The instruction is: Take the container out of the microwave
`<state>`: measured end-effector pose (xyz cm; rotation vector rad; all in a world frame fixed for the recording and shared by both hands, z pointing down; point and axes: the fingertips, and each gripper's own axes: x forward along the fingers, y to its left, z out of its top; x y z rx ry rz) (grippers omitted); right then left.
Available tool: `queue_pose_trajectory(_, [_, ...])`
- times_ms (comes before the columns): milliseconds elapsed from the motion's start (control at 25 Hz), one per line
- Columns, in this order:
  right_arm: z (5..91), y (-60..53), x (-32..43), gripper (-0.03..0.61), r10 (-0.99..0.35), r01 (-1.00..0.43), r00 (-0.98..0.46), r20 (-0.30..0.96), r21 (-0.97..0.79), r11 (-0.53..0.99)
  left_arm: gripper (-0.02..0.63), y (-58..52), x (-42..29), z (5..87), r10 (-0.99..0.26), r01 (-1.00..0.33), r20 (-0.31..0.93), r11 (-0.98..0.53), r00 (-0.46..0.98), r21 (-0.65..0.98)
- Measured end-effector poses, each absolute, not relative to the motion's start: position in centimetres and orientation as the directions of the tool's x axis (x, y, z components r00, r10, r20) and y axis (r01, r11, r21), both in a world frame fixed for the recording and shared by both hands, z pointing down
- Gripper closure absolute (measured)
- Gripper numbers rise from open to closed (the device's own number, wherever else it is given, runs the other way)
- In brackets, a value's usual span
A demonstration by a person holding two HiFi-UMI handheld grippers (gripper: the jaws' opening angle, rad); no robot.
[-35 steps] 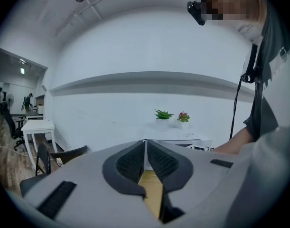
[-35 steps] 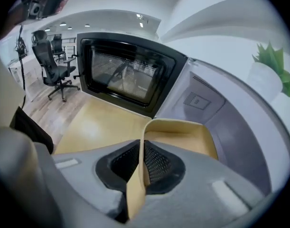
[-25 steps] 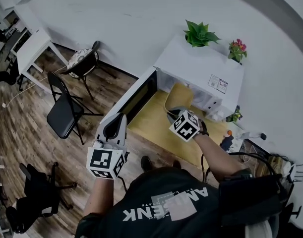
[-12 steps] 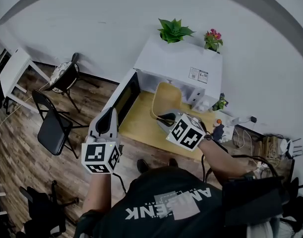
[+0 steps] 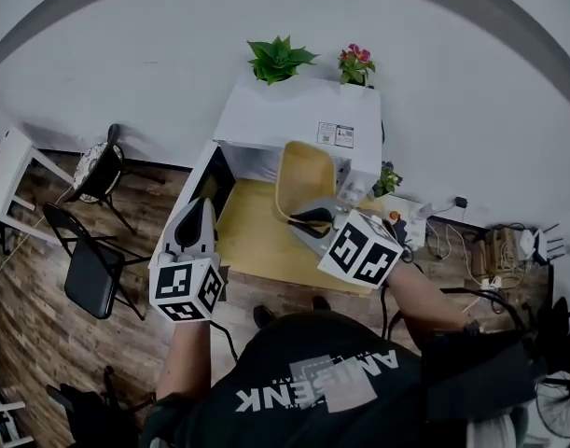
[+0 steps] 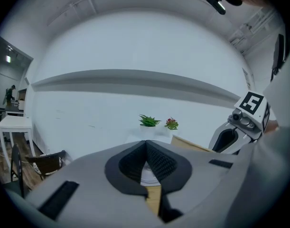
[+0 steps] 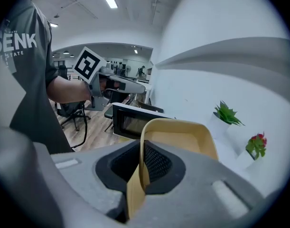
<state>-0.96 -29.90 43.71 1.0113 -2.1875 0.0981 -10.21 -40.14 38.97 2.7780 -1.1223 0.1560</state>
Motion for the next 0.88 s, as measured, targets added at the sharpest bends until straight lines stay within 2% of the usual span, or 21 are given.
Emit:
queue_pose_trajectory(480, [40.5, -28.2, 1.9, 0.554, -0.649, -0.642, -0.419, 0.636, 0.298, 0.707, 0.612, -39.8, -5.4, 37.6, -0.626, -0.641, 0.142, -0.759, 0.767, 0.115])
queue_pose_trajectory(880, [40.1, -28.4, 2.4, 0.555, -0.635, -0.613, -0.431, 0.640, 0.308, 0.727, 0.612, -40.4, -4.9, 37.3, -0.653, -0.665, 0.140, -0.745, 0.745, 0.062])
